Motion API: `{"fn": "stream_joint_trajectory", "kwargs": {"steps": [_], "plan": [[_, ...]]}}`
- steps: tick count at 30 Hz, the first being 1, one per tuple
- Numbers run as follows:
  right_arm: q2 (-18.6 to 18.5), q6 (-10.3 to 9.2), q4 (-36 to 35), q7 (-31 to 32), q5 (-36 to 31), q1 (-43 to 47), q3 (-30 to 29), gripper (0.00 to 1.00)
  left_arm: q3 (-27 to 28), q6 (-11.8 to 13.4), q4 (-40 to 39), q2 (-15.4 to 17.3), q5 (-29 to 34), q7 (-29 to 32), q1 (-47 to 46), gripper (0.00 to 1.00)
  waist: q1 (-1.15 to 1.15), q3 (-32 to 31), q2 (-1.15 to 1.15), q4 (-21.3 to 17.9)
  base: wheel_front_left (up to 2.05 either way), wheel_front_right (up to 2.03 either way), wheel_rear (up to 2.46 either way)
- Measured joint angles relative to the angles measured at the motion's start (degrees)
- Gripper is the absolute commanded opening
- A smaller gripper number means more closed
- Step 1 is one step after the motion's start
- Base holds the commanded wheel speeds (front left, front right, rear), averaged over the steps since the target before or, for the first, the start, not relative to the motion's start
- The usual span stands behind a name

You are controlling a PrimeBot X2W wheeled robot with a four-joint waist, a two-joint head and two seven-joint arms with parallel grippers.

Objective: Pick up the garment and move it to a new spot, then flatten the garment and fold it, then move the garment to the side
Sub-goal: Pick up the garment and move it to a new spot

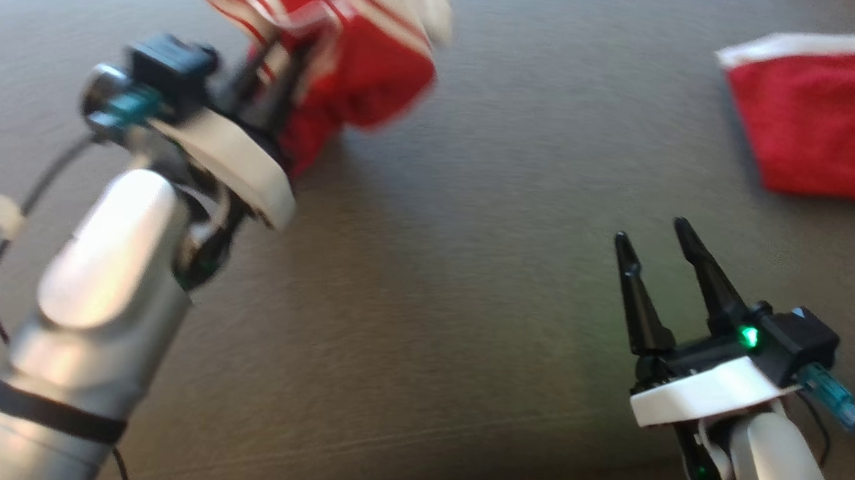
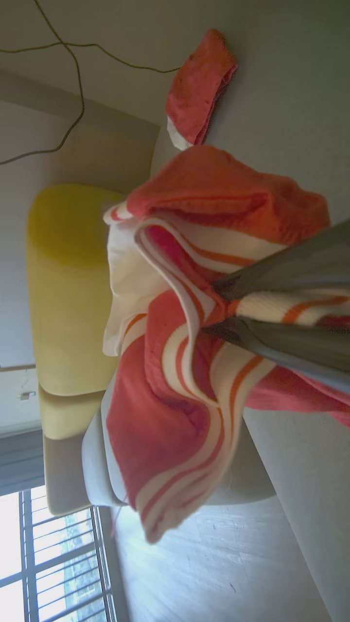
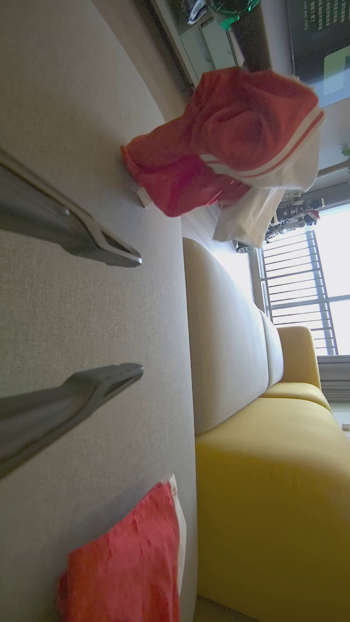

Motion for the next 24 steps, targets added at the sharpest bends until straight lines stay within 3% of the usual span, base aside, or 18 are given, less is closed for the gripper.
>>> {"fn": "stream_joint_trajectory", "kwargs": {"steps": [8,16,17,24], "plan": [[0.0,-0.01,-2.5,0.0,1.5,-1.1,3.0,1.0,-7.6,0.1,0.4,-1.0,4.2,3.0,1.7,0.0,0.0,3.2,0.0,-9.4,0.0,0.0,0.0],[0.1,-0.01,-3.2,0.0,2.1,-3.0,4.2,1.0,-12.7,0.1,9.3,-3.4,7.1,1.0,1.6,0.0,0.0,8.0,0.0,-13.5,0.0,0.0,0.0],[0.1,-0.01,-3.2,0.0,2.0,-3.1,4.1,1.0,-13.1,0.5,11.0,-4.1,7.7,-0.4,1.3,1.0,0.0,8.2,0.0,-13.4,0.0,0.0,0.0],[0.1,0.0,-3.1,0.0,1.9,-2.9,4.1,1.0,-12.1,3.7,10.9,-6.7,7.5,-4.9,1.6,1.0,0.0,6.0,0.0,-10.4,0.0,0.0,0.0]]}}
